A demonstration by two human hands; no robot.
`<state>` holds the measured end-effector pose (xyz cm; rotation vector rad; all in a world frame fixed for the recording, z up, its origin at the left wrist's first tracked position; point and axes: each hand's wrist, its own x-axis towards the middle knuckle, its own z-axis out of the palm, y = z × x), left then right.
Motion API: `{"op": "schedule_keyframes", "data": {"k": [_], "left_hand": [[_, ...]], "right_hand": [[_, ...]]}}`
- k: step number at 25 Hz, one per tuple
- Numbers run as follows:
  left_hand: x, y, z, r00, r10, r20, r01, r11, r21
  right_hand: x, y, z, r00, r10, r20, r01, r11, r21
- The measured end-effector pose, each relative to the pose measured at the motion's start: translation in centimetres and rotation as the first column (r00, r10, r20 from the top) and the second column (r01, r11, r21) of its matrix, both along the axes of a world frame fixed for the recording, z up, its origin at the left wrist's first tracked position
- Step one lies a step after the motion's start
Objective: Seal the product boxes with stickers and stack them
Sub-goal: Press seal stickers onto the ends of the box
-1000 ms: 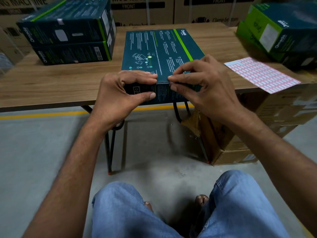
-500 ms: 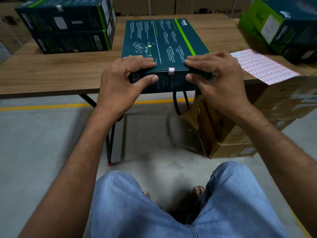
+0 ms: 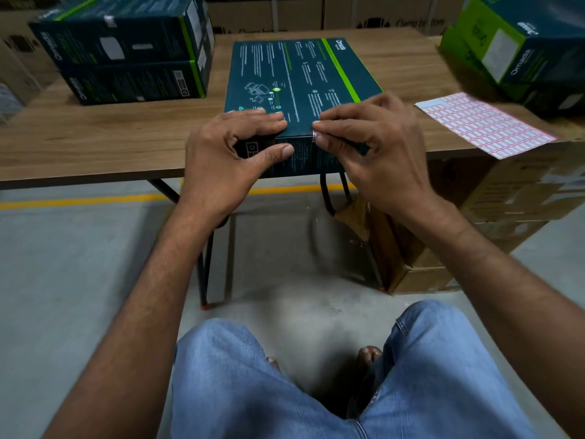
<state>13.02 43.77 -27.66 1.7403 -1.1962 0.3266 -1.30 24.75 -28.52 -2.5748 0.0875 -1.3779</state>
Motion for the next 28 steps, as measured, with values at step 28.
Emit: {"op": "schedule_keyframes", "data": {"k": [28], "left_hand": [[0.0, 1.4, 3.0, 0.718, 0.130, -0.684, -0.061, 0.990, 0.124]], "right_hand": [[-1.3, -2.5, 4.8, 0.913, -0.086, -0.398, 0.333, 0.719, 0.610]]}}
